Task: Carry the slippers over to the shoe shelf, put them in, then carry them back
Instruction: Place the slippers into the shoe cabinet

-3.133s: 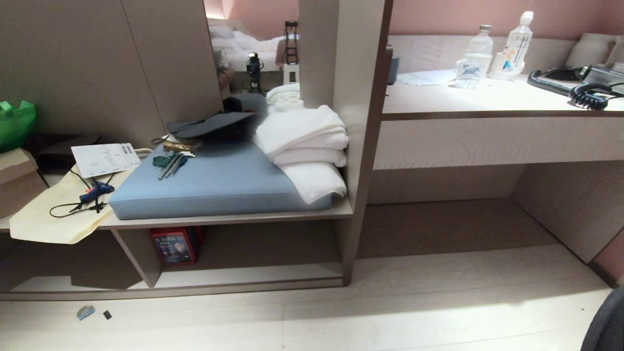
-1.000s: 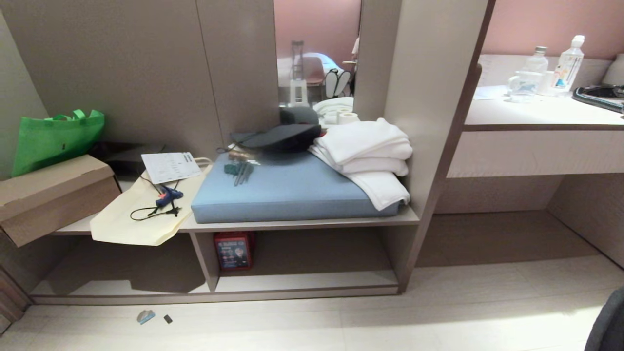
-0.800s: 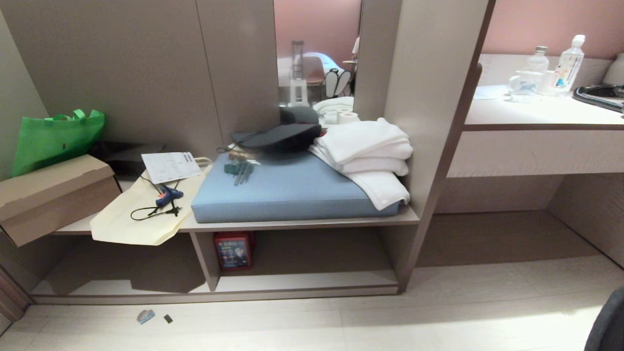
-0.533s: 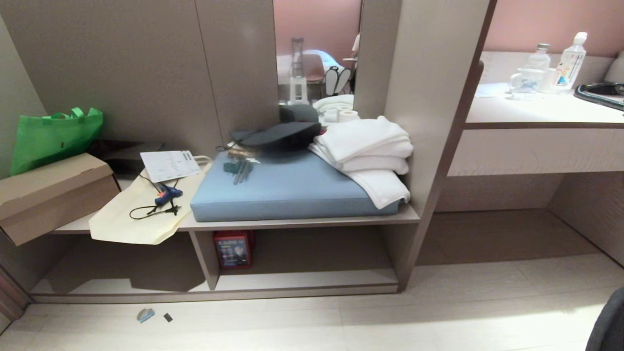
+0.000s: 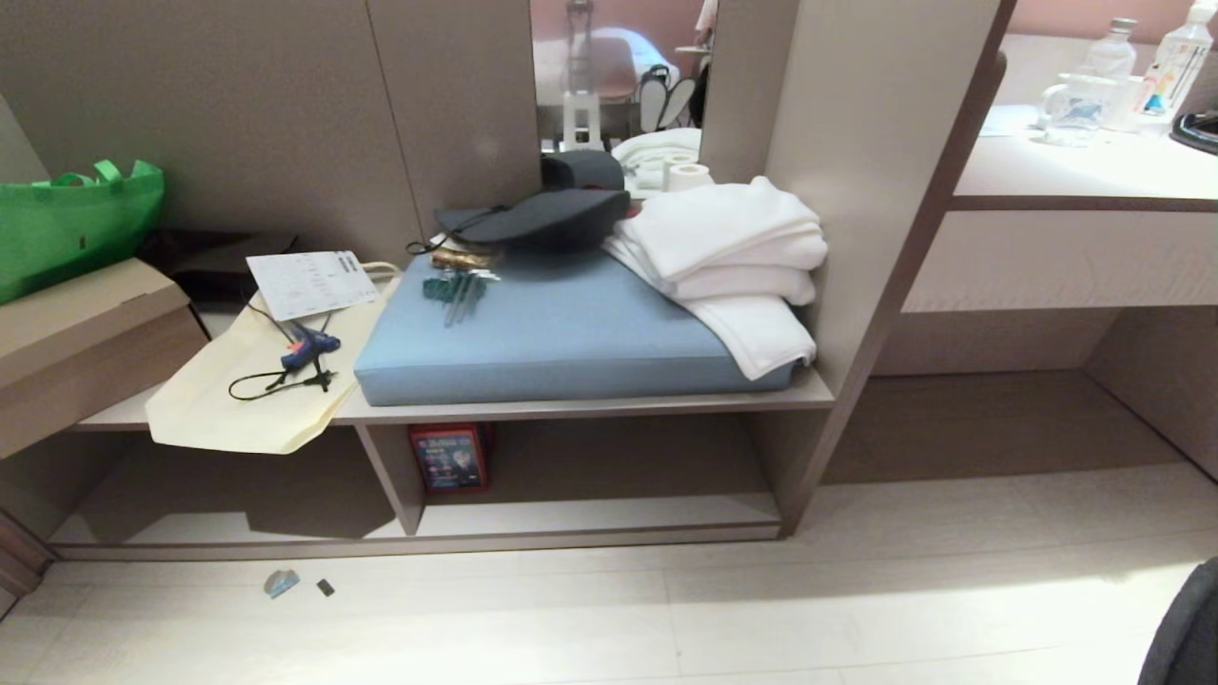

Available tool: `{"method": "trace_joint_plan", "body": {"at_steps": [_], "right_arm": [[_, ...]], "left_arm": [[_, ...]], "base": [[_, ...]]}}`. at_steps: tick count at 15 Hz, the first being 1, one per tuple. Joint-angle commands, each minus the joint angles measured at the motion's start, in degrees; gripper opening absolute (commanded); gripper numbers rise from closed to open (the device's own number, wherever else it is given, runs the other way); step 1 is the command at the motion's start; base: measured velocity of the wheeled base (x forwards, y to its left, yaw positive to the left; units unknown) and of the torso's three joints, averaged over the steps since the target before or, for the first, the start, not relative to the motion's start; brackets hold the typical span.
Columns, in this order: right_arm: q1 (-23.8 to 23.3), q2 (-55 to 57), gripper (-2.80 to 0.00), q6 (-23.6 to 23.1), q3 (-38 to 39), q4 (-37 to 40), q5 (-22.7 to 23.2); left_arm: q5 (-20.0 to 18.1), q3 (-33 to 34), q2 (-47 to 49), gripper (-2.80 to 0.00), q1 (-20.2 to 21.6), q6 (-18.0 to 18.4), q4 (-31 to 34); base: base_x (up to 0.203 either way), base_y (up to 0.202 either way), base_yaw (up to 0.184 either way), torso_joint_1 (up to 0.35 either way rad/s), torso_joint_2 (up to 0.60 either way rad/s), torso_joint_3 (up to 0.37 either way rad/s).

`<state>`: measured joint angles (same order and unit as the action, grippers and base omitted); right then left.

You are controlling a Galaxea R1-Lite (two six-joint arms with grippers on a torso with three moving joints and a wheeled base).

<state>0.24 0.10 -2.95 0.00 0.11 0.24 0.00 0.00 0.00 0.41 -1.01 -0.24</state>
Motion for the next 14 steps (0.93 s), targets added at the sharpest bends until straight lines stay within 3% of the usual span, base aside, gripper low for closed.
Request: {"method": "trace_joint_plan", "body": {"at_steps": [1, 14], "right_arm": [[0.02, 0.08, -2.80, -0.04, 0.00, -0.02, 0.02], [0.02, 0.08, -2.80, -0.04, 0.00, 0.06, 0.02]], "left_arm": [[0.00, 0.00, 0.08, -2.80, 0.02, 0.05, -0.11], [0.00, 0.00, 0.01, -2.80, 0.02, -0.03, -0.10]], "base": [[0.000, 0.000, 0.000, 0.002, 0.00, -0.198], [0.000, 0.000, 0.000, 0.004, 0.00, -0.196]]}}
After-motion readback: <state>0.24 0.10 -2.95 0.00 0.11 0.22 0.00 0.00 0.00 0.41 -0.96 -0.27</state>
